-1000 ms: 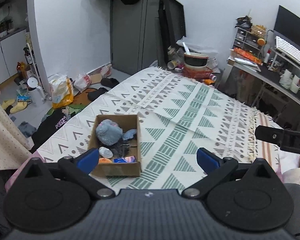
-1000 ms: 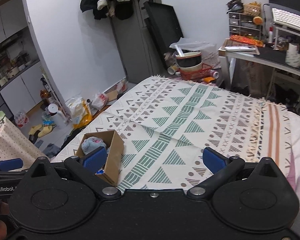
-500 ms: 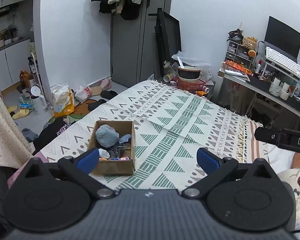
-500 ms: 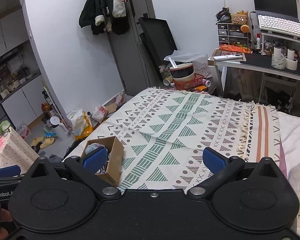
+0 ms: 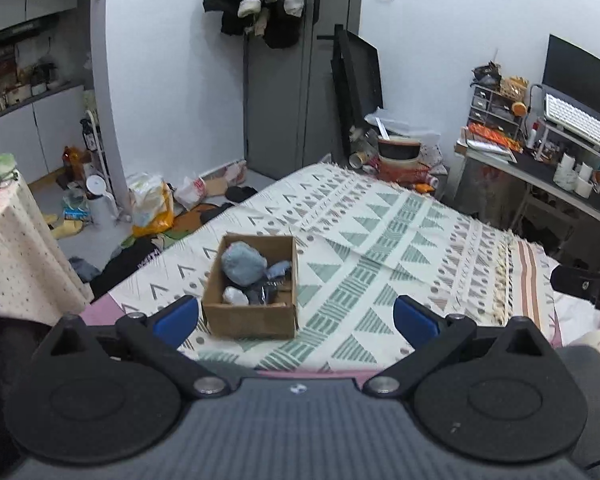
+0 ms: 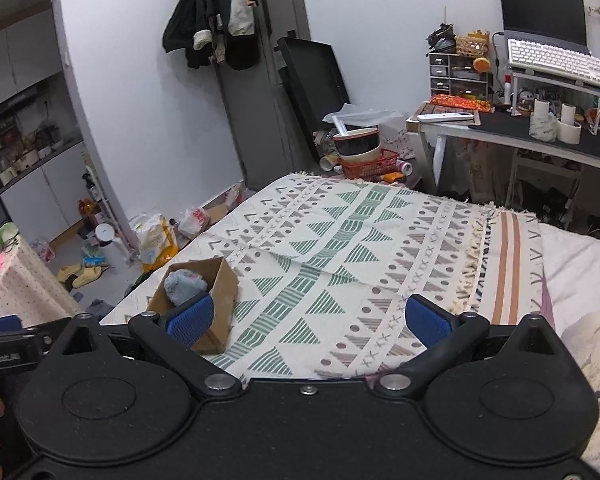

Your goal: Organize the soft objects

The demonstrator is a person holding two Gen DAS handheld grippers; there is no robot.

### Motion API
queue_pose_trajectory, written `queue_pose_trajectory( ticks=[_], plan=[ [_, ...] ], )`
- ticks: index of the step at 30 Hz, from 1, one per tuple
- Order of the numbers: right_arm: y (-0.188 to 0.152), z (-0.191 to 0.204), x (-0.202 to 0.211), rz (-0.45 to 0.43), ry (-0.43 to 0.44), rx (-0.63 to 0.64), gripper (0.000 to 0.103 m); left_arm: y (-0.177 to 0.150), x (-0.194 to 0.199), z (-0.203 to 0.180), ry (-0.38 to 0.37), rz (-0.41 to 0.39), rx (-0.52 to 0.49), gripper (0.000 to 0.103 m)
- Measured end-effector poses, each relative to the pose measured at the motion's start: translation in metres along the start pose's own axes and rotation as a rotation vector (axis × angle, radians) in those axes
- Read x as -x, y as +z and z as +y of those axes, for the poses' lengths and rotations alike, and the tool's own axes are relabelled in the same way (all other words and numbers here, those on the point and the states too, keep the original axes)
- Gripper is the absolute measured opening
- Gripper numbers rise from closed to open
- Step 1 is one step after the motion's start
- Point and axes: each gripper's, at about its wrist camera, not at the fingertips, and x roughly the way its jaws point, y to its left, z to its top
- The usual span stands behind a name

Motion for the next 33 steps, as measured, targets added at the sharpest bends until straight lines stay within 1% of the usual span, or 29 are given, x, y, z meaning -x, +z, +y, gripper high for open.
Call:
queue_pose_trajectory(
  ticks=[5,10,19,25,33],
  plan=[
    [-0.013,0.001,0.011,-0.013,0.015,0.023,0.103,-0.015,0.0,-0.001,-0.015,0.022,-0.009,0.103],
    [-0.015,0.001,0.012,-0.015,0.004,0.031,0.103,-0.023,0.005,-0.004,-0.026,0.021,-0.013,0.103],
    [-0.024,-0.009,0.005,0.016,-0.025,0.012,0.103,-0.024,0.008,-0.007,-0.024,0.018,-0.006,0.103],
    [-0.024,-0.012,0.007,0.022,0.001,0.007,0.103,-0.022,0.012,-0.01,-0.027,0.011,-0.013,0.103],
    [-0.022,-0.013,0.016,-0.011,0.003,0.011,0.103,-0.018,0.016,-0.011,-0.036,-0.001,-0.01,0.103]
  ],
)
